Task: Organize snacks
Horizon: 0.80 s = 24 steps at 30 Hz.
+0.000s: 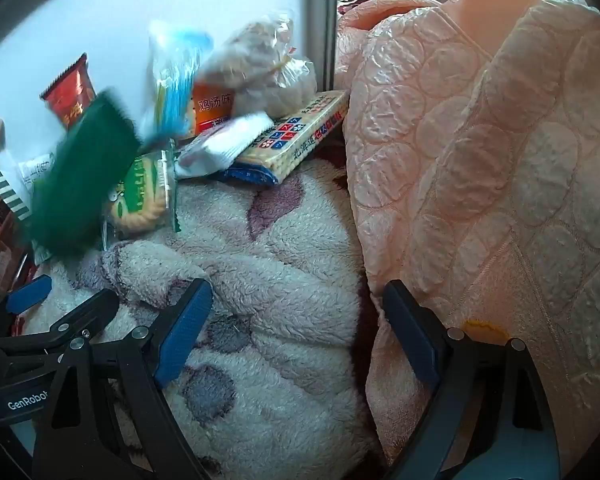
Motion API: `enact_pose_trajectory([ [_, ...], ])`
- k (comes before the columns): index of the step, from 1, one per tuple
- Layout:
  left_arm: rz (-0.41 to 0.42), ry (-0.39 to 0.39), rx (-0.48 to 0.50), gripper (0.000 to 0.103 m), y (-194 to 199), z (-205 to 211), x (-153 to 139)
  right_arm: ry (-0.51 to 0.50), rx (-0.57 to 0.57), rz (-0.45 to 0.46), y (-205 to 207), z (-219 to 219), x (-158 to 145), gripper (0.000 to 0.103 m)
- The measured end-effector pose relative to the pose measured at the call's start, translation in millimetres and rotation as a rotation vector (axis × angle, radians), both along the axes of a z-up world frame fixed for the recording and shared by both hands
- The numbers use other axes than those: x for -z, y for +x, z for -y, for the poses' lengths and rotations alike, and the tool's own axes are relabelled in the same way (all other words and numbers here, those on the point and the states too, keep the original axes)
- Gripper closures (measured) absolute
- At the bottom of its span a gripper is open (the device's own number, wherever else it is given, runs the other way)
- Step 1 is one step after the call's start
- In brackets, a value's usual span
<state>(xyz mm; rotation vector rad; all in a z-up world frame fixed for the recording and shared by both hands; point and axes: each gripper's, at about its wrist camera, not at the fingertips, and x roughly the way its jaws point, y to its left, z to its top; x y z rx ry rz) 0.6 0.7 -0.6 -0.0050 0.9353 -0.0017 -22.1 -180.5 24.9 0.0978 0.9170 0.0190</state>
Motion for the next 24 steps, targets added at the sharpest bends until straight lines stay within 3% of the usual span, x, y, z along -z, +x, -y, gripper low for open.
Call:
enact_pose_trajectory([
  [24,0.003,0.003,0.0,0.0,-1.2,-0.3,-0.1,-0.002,0.0,-0.001,-0.1,2.1,-1.3,0.015],
])
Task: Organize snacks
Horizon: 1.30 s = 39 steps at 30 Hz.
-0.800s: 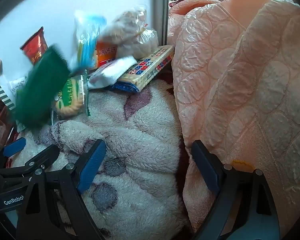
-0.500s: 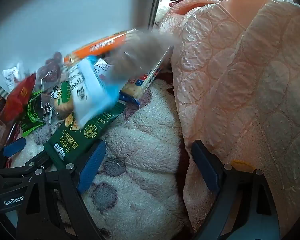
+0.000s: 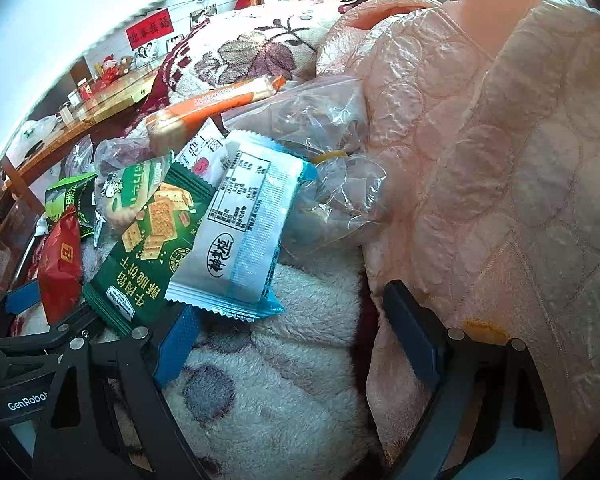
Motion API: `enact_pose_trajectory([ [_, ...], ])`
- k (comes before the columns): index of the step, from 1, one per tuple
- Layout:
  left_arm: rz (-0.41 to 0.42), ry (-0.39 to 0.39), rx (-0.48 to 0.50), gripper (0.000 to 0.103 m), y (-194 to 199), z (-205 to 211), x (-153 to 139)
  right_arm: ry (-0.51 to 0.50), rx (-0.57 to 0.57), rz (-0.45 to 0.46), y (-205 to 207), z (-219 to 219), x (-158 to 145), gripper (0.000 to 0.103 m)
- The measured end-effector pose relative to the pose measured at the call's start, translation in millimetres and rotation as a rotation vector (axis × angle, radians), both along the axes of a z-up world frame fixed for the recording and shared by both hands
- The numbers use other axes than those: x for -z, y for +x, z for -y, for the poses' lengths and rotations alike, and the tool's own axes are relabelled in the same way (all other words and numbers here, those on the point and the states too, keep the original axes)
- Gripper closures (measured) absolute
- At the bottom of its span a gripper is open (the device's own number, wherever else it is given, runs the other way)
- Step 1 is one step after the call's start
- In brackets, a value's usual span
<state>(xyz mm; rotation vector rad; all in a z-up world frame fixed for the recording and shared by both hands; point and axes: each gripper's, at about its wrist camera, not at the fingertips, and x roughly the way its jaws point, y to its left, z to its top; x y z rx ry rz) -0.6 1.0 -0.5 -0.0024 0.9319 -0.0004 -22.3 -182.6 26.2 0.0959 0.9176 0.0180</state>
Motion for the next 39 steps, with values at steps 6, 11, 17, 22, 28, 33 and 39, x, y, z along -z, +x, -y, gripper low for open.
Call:
enact_pose_trajectory([
  [6,0.0,0.0,0.0,0.0,-0.1,0.3,-0.1,-0.002,0.0,0.0,-0.4,0.1,-0.6,0.015],
  [11,0.0,0.0,0.0,0.0,0.0,0.3,-0.2,-0.002,0.0,0.0,-0.5,-0.2,-0.6,0.015],
  [17,0.0,0.0,0.0,0.0,-0.1,0.1,-0.1,-0.002,0.0,0.0,-0.5,-0.4,-0.9,0.015],
  [22,0.0,0.0,0.0,0.0,-0.1,0.2,-0.1,-0.003,0.001,0.0,-0.3,-1.3,-0.8,0.015],
  [28,0.0,0.002,0.0,0.0,0.0,0.1,0.0,-0.002,0.001,0.0,-0.8,-0.3,-0.3,0.014],
  [33,0.001,0.0,0.0,0.0,0.0,0.0,-0.2,0.005,0.001,0.001,-1.1,-0.6,-0.8,0.014],
  [39,-0.005,-0.001,0.001,0.0,2.7,1.0,0.0,0.005,0.001,0.001,-1.1,0.0,-0.5,0.014],
])
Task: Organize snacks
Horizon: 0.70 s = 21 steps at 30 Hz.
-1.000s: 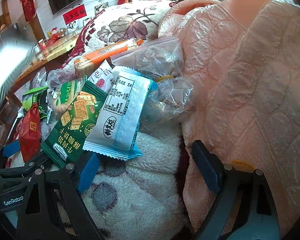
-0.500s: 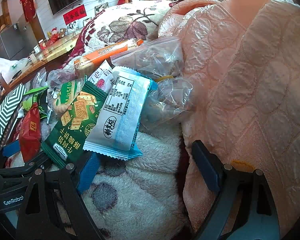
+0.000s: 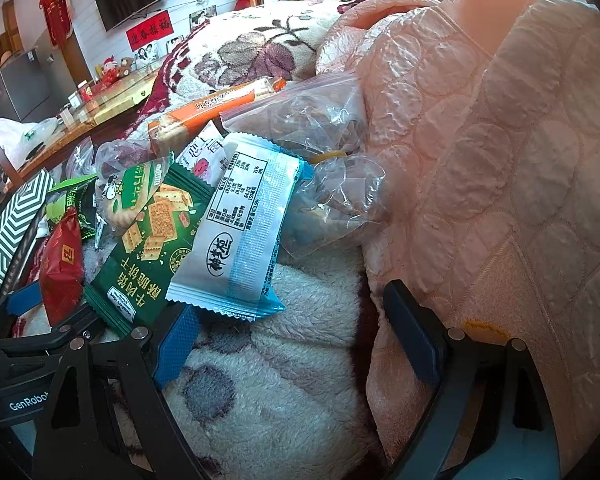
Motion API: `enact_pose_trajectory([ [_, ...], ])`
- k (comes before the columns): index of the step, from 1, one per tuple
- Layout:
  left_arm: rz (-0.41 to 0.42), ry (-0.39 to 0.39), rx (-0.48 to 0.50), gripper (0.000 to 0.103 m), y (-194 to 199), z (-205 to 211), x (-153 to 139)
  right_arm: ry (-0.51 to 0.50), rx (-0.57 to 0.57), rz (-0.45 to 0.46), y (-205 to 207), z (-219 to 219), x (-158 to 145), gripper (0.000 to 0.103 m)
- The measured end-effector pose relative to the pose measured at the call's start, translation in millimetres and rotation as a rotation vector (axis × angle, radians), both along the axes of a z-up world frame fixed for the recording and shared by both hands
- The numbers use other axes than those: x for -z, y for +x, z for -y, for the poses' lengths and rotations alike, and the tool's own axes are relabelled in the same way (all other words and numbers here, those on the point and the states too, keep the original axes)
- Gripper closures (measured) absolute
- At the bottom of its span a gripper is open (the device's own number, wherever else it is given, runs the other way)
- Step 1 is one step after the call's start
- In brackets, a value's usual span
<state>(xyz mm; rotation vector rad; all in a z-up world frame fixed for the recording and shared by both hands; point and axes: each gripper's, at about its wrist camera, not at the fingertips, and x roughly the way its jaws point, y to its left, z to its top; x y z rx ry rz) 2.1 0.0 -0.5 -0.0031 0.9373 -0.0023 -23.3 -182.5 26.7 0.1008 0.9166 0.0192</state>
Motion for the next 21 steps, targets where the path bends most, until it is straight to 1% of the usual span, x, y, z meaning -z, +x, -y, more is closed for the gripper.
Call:
enact_pose_trajectory([
  [3,-0.037,0.013,0.054,0.0,-2.0,0.3,-2.1,0.01,-0.001,-0.012,0.4,2.0,0.4,0.014],
  [4,-0.05,0.001,0.068,0.0,-4.3,-1.4,-3.8,0.019,-0.003,-0.023,-0.2,3.4,-1.4,0.014],
  [7,-0.09,-0.045,0.057,0.0,-14.2,-13.8,-12.0,0.016,0.012,-0.127,-6.0,2.9,-9.5,0.014],
  [8,-0.093,-0.054,0.052,0.0,-19.3,-19.1,-14.8,0.027,0.024,-0.141,-7.7,4.1,-12.8,0.014],
  [10,-0.084,-0.059,0.034,0.0,-27.9,-29.8,-21.1,0.096,0.043,-0.126,-18.6,8.2,-20.6,0.014],
  [12,-0.065,-0.059,0.017,0.0,-31.1,-38.8,-28.4,0.124,0.051,-0.11,-26.7,9.0,-25.7,0.014],
  [14,-0.043,-0.07,-0.008,0.0,-30.1,-47.9,-34.8,0.136,0.041,-0.124,-30.3,6.9,-26.3,0.014],
  [16,-0.039,-0.097,-0.033,0.0,-25.0,-55.9,-38.7,0.138,0.03,-0.124,-32.6,3.8,-28.1,0.014],
  [21,-0.077,-0.151,-0.081,0.0,-11.1,-64.0,-37.6,0.102,-0.037,-0.088,-31.7,-12.2,-38.3,0.014],
])
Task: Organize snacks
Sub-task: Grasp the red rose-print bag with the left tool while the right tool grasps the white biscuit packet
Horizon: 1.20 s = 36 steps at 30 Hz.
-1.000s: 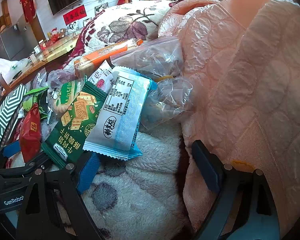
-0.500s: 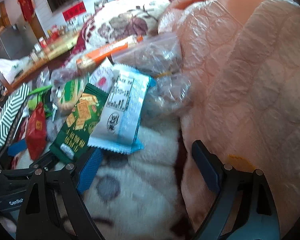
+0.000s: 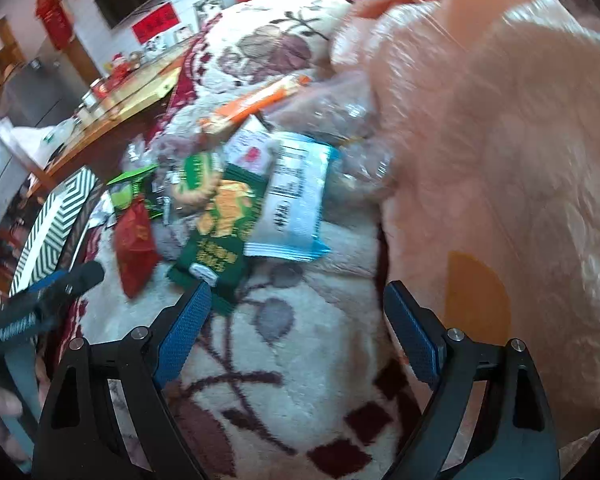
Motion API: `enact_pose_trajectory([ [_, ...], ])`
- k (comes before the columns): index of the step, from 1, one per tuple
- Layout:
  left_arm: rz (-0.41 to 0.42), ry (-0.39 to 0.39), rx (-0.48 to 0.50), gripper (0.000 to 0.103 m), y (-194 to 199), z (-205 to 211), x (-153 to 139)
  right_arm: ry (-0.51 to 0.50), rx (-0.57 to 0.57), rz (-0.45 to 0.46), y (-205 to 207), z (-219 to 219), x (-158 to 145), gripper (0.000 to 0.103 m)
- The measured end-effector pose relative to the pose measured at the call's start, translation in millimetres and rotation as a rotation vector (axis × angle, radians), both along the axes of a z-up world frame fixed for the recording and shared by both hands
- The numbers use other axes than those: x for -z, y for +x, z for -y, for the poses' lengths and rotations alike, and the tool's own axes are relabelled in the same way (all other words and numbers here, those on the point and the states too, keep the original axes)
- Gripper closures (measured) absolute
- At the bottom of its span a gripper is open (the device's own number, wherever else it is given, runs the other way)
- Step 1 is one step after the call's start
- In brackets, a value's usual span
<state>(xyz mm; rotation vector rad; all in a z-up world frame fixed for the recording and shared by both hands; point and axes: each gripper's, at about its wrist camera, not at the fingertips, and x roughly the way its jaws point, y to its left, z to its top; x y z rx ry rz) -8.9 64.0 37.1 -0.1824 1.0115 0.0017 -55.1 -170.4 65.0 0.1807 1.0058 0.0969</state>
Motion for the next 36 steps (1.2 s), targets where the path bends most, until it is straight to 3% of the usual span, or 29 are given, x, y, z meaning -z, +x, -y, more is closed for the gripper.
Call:
enact_pose_trajectory([
  [11,-0.018,-0.026,0.008,0.0,15.6,25.5,-0.8,-0.027,-0.056,-0.015,4.3,-10.0,2.4,0.014],
  [36,-0.026,0.068,0.0,0.0,25.9,46.0,6.8,-0.014,-0.016,-0.028,9.4,0.0,5.9,0.015],
])
